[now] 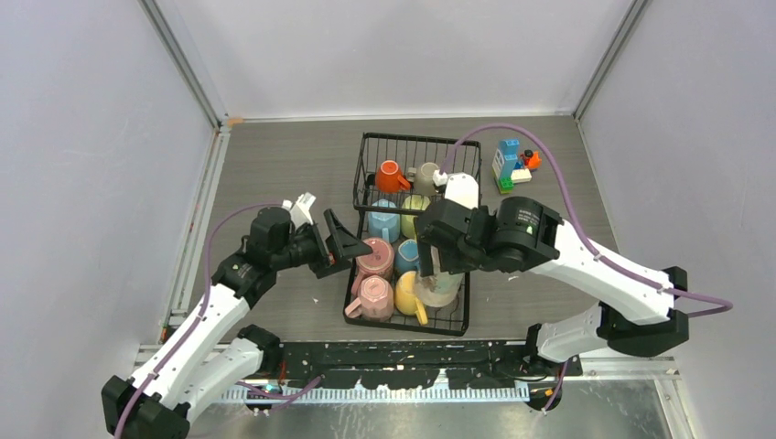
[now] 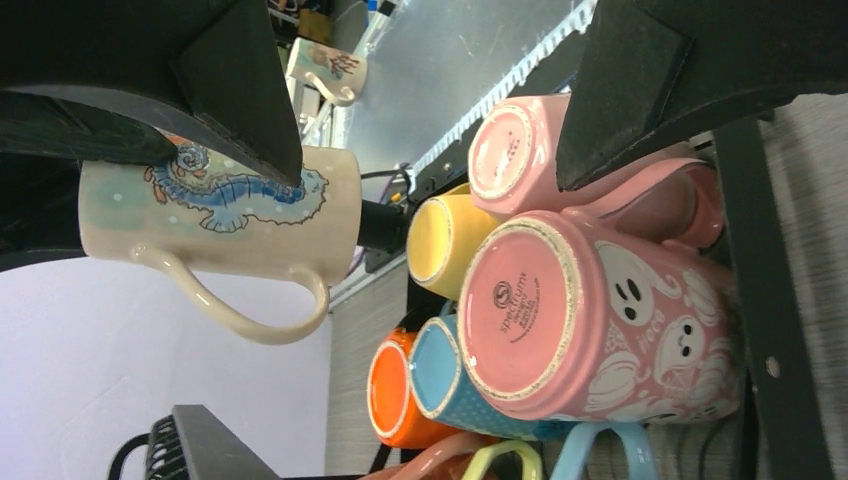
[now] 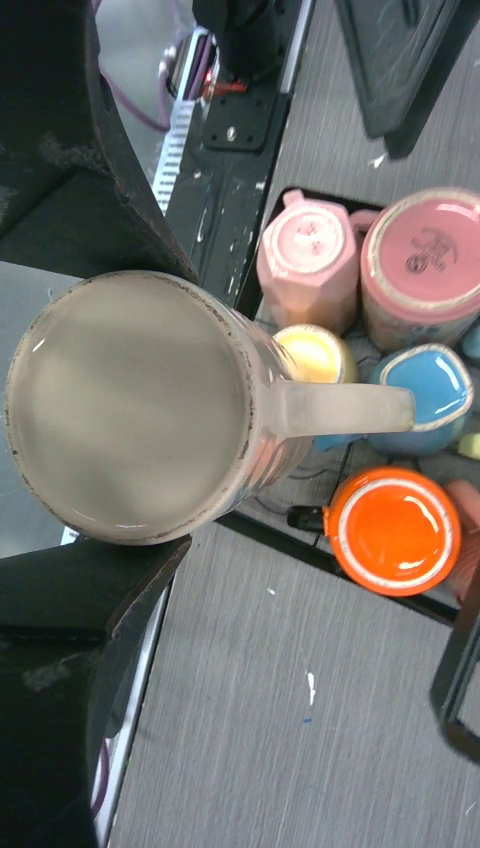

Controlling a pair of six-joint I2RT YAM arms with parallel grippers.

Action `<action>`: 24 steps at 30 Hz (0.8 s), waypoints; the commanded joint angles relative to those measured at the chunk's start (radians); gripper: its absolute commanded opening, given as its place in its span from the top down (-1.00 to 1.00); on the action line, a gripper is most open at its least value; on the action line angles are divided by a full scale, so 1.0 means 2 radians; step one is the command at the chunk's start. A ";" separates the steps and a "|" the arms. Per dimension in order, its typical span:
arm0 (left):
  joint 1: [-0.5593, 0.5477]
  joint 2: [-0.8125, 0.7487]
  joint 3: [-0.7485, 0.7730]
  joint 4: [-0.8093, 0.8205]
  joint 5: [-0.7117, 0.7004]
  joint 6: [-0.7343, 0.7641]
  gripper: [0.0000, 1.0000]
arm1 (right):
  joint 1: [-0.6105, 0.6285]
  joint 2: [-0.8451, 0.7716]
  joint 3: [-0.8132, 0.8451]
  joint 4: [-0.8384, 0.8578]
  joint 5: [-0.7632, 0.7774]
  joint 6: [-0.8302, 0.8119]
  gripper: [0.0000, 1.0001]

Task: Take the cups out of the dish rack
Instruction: Unload the cup from the dish rack.

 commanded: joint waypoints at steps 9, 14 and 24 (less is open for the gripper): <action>0.053 -0.021 -0.053 0.216 0.121 -0.191 -0.99 | -0.062 0.060 0.121 0.083 -0.056 -0.015 0.67; 0.067 -0.014 -0.083 0.328 0.155 -0.289 -0.99 | -0.082 0.075 0.148 0.107 -0.087 -0.010 0.68; 0.067 -0.015 -0.125 0.414 0.155 -0.367 -0.99 | -0.104 0.069 0.126 0.170 -0.119 0.012 0.69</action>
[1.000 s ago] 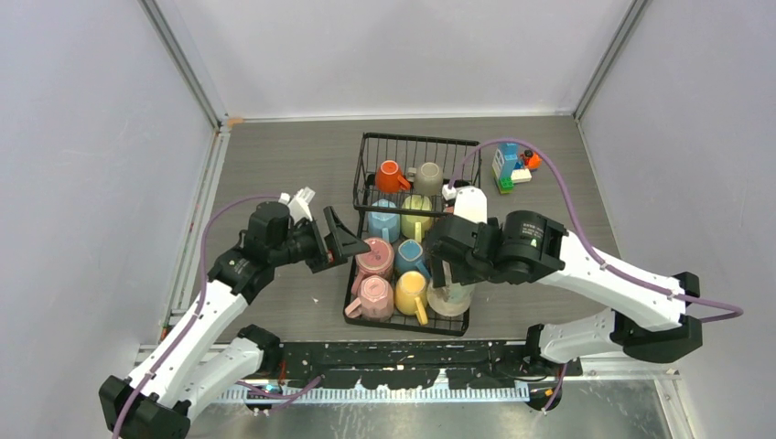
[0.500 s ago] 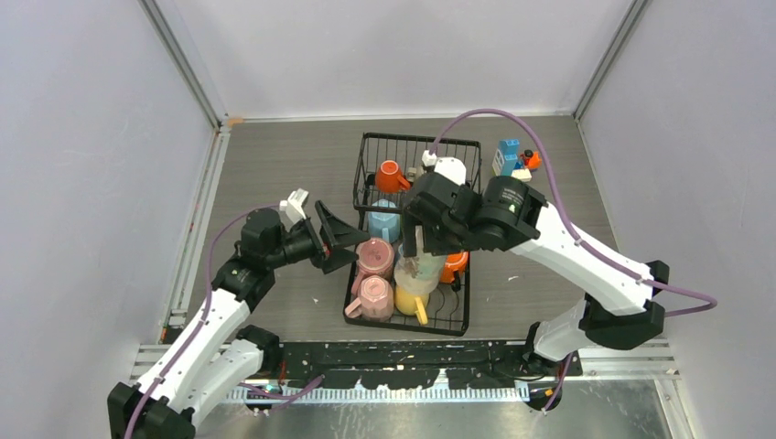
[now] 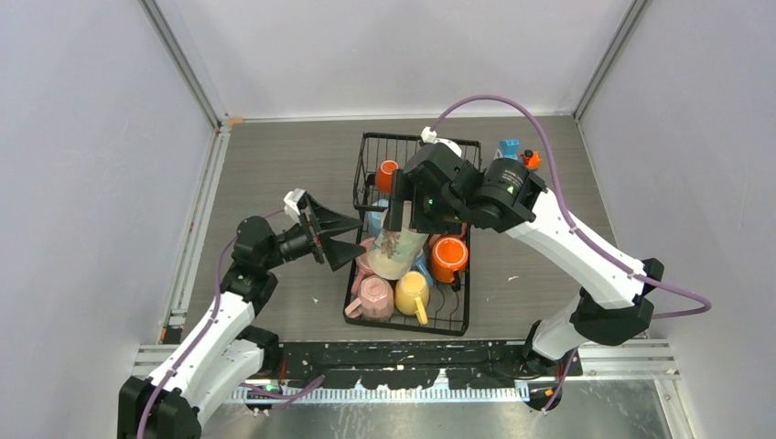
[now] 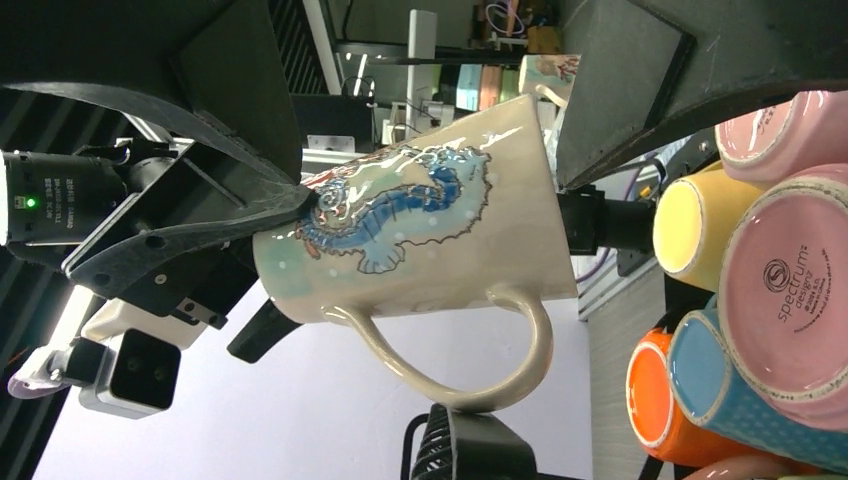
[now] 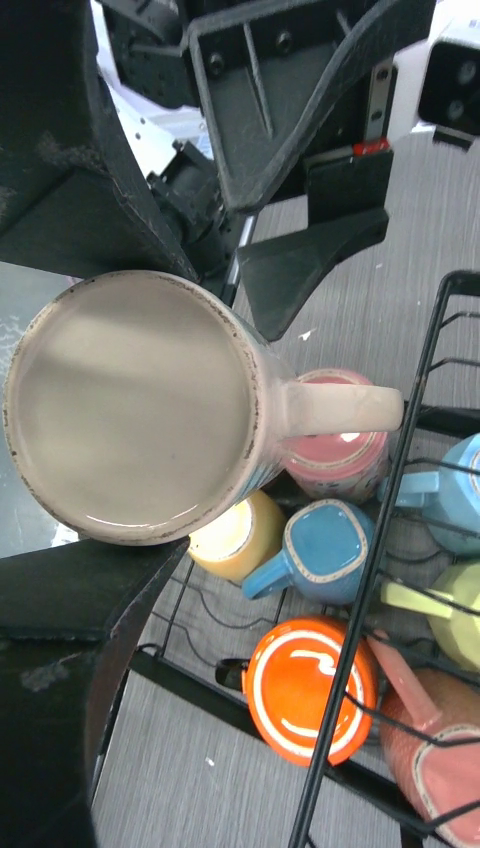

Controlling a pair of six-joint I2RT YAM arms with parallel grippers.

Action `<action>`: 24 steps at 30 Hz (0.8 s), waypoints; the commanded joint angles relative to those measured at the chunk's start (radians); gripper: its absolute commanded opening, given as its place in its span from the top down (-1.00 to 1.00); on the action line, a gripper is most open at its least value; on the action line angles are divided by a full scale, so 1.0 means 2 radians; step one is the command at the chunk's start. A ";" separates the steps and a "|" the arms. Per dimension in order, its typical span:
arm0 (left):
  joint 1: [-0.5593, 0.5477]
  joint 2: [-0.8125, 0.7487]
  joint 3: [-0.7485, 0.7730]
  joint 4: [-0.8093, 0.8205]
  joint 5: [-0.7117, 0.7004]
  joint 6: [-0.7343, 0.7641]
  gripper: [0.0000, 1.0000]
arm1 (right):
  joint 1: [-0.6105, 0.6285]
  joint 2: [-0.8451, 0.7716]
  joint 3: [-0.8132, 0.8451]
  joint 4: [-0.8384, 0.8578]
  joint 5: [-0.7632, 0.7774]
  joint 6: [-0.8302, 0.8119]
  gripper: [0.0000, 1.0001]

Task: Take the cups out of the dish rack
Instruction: Unload the cup from the dish rack.

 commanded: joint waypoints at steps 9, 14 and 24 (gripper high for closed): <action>0.002 -0.004 -0.037 0.165 0.012 -0.115 -0.99 | -0.006 -0.036 -0.030 0.128 -0.024 0.037 0.70; 0.001 0.006 -0.050 0.278 -0.014 -0.191 -0.92 | -0.006 -0.057 -0.064 0.171 -0.030 0.053 0.70; 0.001 -0.032 -0.034 0.326 -0.081 -0.226 -0.21 | -0.006 -0.101 -0.137 0.284 -0.058 0.082 0.71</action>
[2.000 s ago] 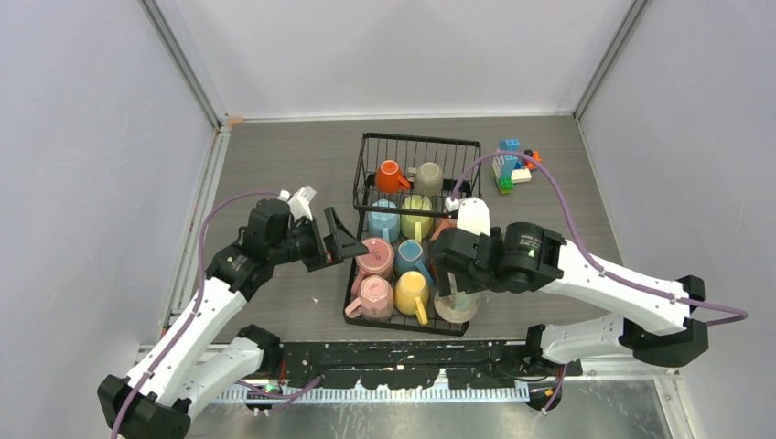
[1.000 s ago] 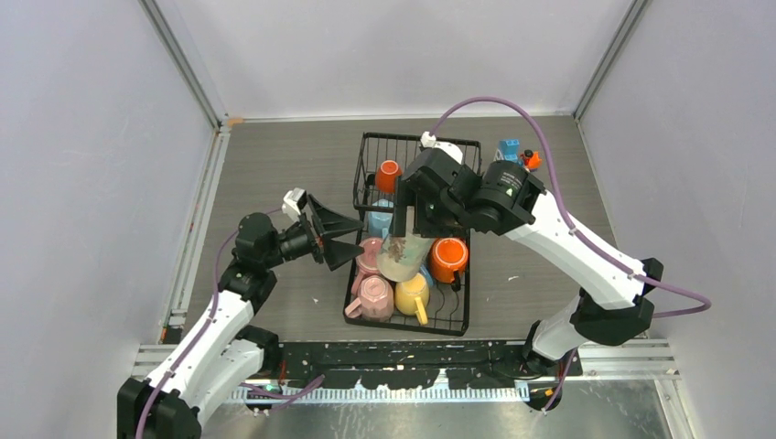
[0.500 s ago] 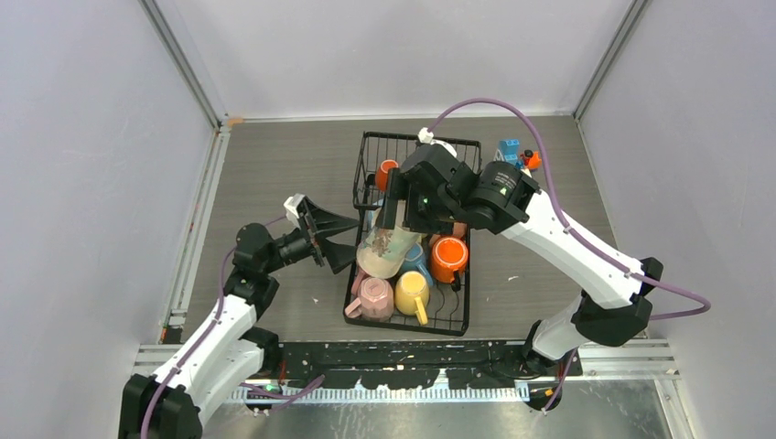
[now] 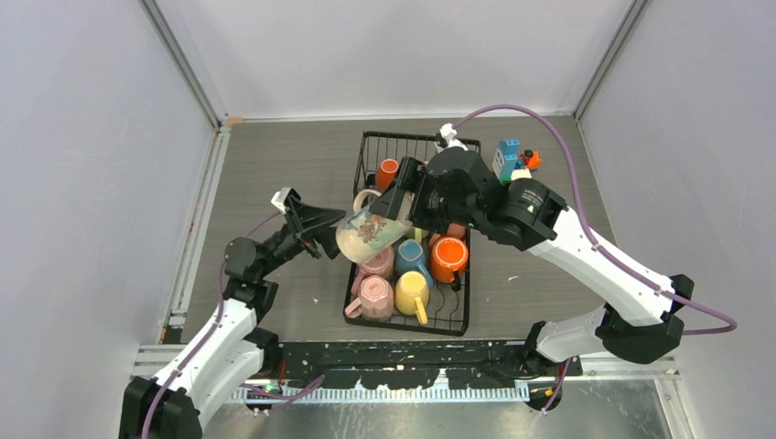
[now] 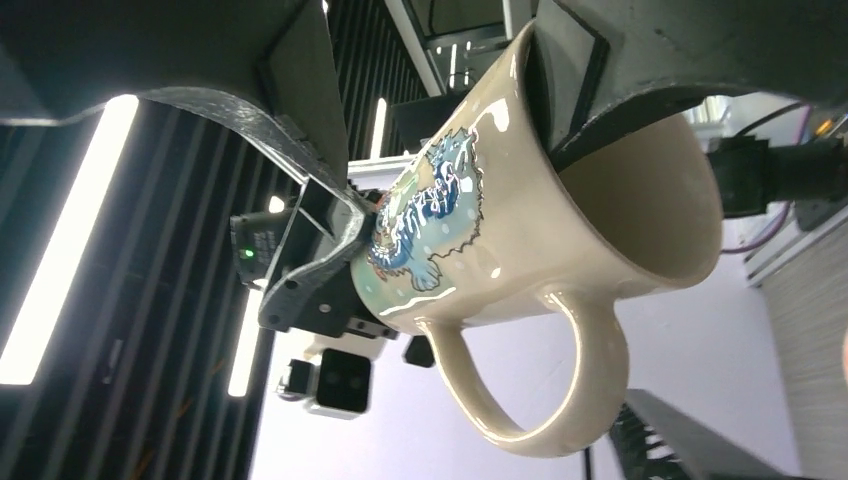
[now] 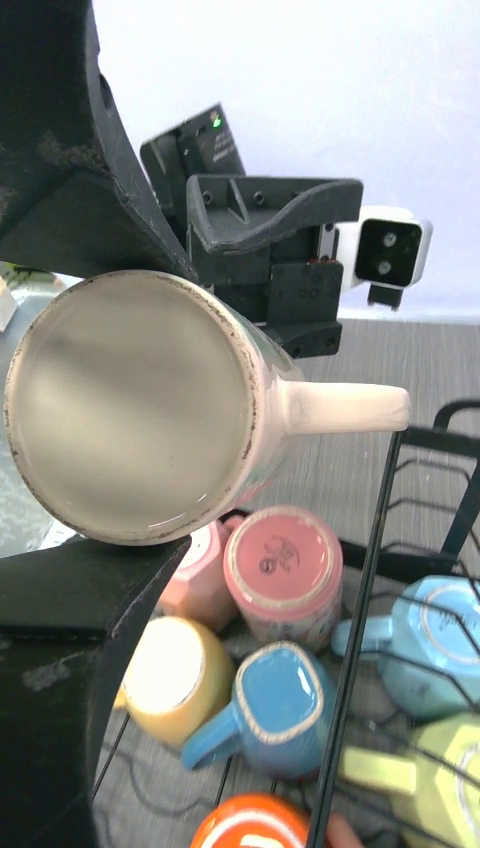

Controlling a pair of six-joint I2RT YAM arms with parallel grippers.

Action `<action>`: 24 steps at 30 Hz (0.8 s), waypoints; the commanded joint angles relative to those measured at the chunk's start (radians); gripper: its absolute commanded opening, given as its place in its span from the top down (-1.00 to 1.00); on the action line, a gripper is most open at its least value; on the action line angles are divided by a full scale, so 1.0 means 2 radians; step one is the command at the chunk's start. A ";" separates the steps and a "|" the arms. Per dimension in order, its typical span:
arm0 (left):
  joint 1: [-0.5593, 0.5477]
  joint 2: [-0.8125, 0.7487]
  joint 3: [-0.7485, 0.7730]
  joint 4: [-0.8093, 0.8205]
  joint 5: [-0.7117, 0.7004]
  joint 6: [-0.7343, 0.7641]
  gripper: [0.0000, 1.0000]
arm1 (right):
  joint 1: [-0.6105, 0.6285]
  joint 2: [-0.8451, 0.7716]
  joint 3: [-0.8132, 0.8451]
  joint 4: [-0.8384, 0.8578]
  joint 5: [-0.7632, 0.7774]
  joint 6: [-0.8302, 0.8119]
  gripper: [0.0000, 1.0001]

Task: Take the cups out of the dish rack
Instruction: Unload the cup from the dish rack, then place the cup at the center of the board.

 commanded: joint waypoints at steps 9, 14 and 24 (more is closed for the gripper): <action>-0.002 -0.044 0.061 0.061 -0.036 -0.022 0.27 | 0.002 -0.019 -0.028 0.144 -0.043 0.019 0.70; -0.003 -0.056 0.081 0.028 -0.034 -0.002 0.60 | 0.002 -0.014 -0.028 0.152 -0.045 0.007 0.69; -0.002 -0.092 0.137 -0.083 -0.087 0.092 1.00 | 0.001 -0.013 -0.035 0.187 -0.057 -0.023 -0.31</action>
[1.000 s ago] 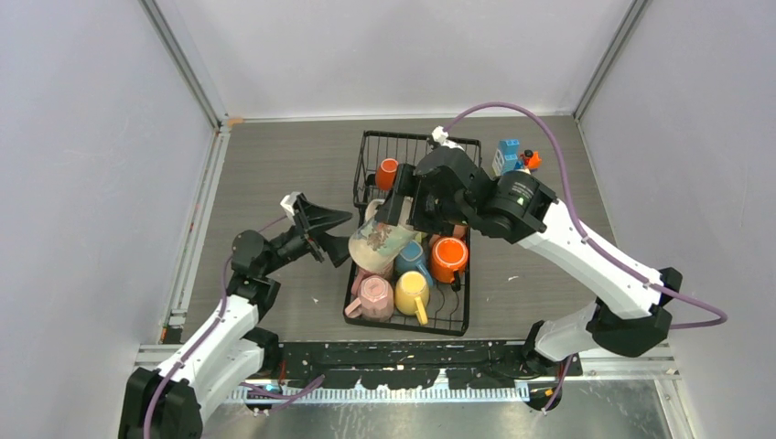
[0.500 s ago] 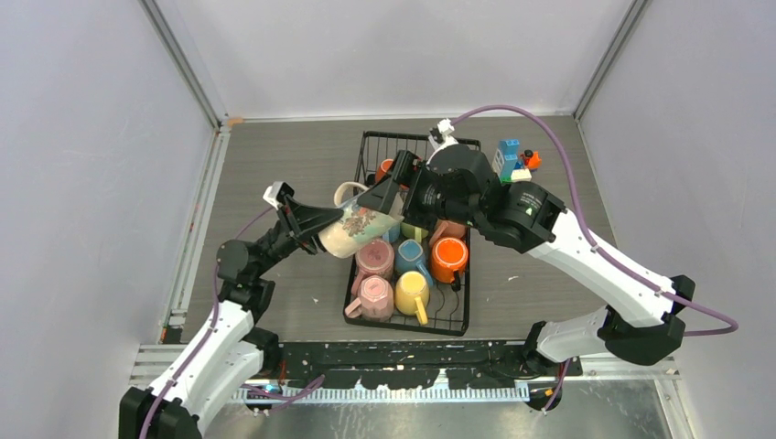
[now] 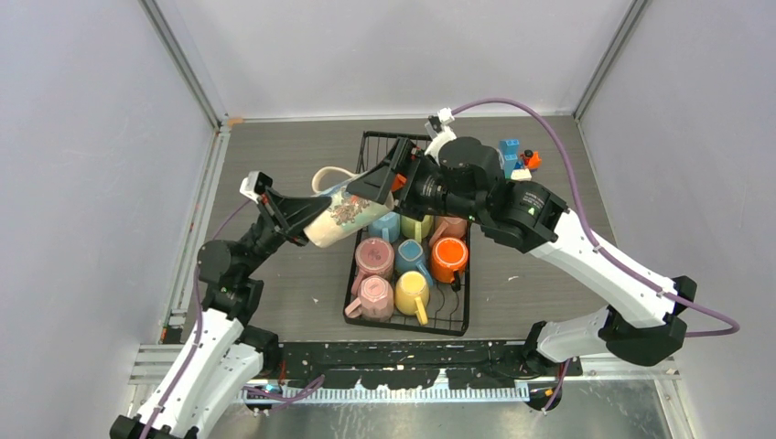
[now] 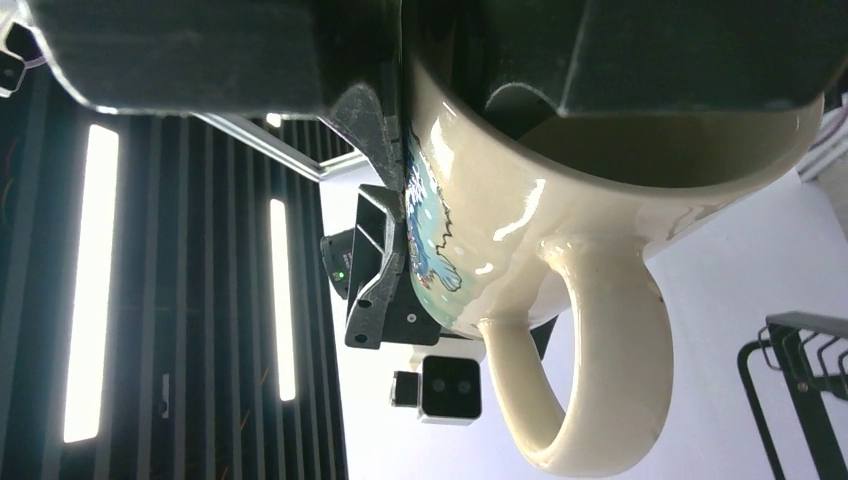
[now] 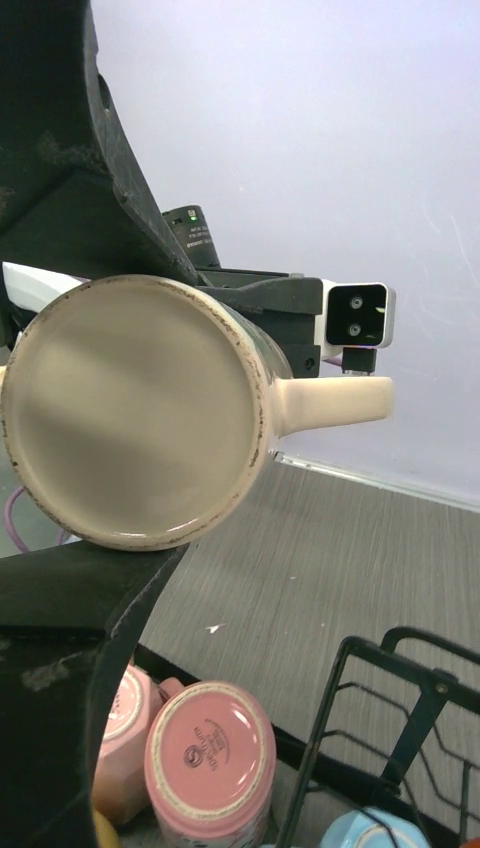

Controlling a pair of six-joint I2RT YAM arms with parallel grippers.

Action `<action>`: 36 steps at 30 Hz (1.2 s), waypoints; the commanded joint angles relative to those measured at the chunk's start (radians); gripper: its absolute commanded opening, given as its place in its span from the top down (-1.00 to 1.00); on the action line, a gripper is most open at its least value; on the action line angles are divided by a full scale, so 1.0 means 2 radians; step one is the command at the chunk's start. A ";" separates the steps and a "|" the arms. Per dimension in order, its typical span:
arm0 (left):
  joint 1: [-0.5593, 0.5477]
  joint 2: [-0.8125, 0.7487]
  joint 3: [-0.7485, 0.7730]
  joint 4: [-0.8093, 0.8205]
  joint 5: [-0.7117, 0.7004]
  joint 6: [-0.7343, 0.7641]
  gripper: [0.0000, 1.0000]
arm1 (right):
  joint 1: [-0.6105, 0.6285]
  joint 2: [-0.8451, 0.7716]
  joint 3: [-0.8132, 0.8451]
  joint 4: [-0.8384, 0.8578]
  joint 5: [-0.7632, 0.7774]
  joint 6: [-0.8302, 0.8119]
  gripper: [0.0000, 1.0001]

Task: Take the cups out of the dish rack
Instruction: Place the cup at the center of the board.

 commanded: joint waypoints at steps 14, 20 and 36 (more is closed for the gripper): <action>-0.003 -0.037 0.165 -0.206 -0.115 0.218 1.00 | -0.004 -0.004 -0.009 0.054 0.015 -0.089 -1.00; -0.003 -0.037 0.173 -0.214 -0.165 0.232 1.00 | -0.006 -0.028 -0.030 0.080 0.014 -0.111 -0.99; -0.003 -0.021 0.187 -0.182 -0.182 0.233 1.00 | -0.069 -0.057 -0.115 0.245 -0.141 -0.038 -0.99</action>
